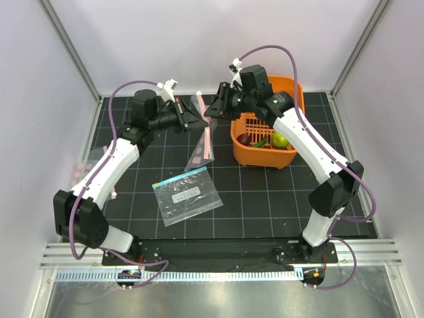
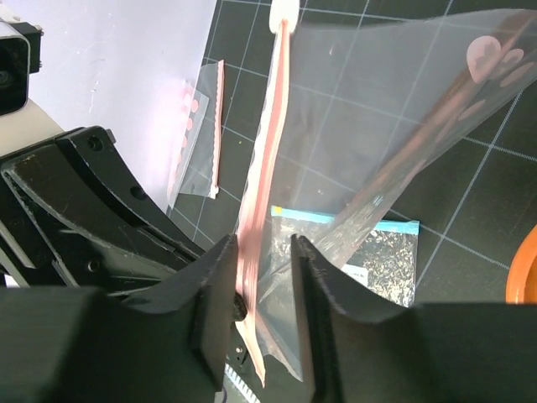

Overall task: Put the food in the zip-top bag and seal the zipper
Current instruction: Open the zipper of the food storage bag at the center of the board.

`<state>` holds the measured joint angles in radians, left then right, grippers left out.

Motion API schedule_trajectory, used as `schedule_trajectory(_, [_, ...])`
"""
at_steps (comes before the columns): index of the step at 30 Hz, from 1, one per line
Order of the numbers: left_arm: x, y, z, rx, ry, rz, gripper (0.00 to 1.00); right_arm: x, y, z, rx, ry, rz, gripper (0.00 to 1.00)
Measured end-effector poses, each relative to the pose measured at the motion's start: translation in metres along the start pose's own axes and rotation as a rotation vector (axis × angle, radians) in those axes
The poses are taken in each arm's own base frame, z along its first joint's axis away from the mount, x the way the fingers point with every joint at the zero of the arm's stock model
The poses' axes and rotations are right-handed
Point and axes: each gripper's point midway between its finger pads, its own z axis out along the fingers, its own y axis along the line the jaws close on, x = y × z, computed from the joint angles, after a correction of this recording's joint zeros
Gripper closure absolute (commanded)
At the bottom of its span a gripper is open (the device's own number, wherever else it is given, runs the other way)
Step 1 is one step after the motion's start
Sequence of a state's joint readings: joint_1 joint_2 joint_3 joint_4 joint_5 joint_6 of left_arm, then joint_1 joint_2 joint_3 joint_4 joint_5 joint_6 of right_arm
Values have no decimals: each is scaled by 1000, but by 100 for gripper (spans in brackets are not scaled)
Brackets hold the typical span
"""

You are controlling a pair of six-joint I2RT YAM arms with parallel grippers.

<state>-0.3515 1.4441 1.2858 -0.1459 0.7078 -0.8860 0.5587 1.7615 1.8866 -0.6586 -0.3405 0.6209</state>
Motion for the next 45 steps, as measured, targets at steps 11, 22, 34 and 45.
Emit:
schedule_trajectory(11, [-1, -1, 0, 6, -4, 8, 100, -1, 20, 1, -100, 10, 30, 56])
schedule_trajectory(22, [-4, 0, 1, 1, -19, 19, 80, -4, 20, 0, -107, 3, 37, 91])
schedule_trajectory(34, [-5, 14, 0, -83, -29, 27, 50, -8, 7, -9, 3, -12, 4, 92])
schedule_trajectory(45, [-6, 3, 9, -68, -18, 73, 49, -5, 2, -7, 30, 3, 14, 91])
